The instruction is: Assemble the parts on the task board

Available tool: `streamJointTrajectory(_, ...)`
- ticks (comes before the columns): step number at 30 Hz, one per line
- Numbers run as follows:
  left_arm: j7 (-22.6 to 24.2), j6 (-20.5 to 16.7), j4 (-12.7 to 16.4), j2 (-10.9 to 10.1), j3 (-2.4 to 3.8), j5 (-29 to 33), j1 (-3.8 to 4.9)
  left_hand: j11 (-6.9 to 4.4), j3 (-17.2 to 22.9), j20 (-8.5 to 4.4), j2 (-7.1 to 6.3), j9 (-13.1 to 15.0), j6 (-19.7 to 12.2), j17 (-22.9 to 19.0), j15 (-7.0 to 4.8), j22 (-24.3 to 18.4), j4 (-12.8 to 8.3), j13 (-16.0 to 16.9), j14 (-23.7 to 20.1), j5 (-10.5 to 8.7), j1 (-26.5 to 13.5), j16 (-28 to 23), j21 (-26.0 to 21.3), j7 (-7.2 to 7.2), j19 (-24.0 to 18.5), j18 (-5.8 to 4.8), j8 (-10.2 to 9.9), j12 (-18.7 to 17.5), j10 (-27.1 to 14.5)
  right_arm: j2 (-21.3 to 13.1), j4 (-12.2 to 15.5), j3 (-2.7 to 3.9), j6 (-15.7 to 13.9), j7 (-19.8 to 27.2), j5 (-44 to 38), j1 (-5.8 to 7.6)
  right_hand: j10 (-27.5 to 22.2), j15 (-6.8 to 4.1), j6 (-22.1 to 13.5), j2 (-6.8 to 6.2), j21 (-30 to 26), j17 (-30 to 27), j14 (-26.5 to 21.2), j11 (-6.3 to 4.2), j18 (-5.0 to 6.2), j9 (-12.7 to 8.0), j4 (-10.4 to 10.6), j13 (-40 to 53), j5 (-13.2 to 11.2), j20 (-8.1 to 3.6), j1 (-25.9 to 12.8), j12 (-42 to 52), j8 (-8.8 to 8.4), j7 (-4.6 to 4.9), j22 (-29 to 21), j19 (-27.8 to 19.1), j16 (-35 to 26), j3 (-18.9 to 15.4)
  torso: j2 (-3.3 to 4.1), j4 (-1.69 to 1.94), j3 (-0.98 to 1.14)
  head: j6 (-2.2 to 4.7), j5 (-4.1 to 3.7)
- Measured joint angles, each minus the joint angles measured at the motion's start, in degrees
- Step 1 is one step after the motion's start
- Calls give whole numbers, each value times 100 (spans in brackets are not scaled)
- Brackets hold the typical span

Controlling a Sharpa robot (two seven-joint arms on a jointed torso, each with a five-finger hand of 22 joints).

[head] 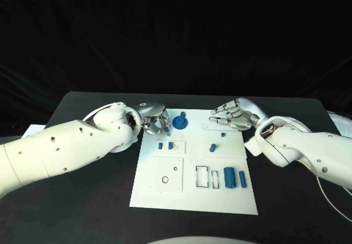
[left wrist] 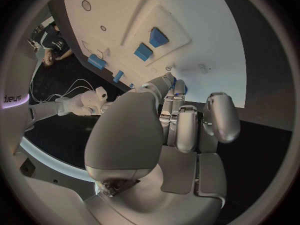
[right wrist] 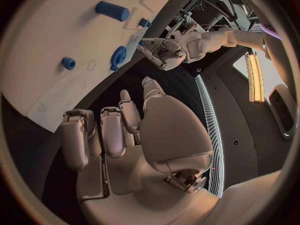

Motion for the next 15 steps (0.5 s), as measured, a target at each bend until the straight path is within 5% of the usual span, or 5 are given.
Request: streamJointTrajectory(15,-2,108,-12,-26,0,68,-98,0,15,0,-1,-3,0,-9,0,5,-15,4,0,-1,-47,0,0,0,0,8,0,-11,0,2,1,0,4,0,3,-2,-9,0,0,0,0,-1,0,9,0,4,0,0,0,0,0,0,0,0,-1,0,0,0,1,-9,4,-2,25)
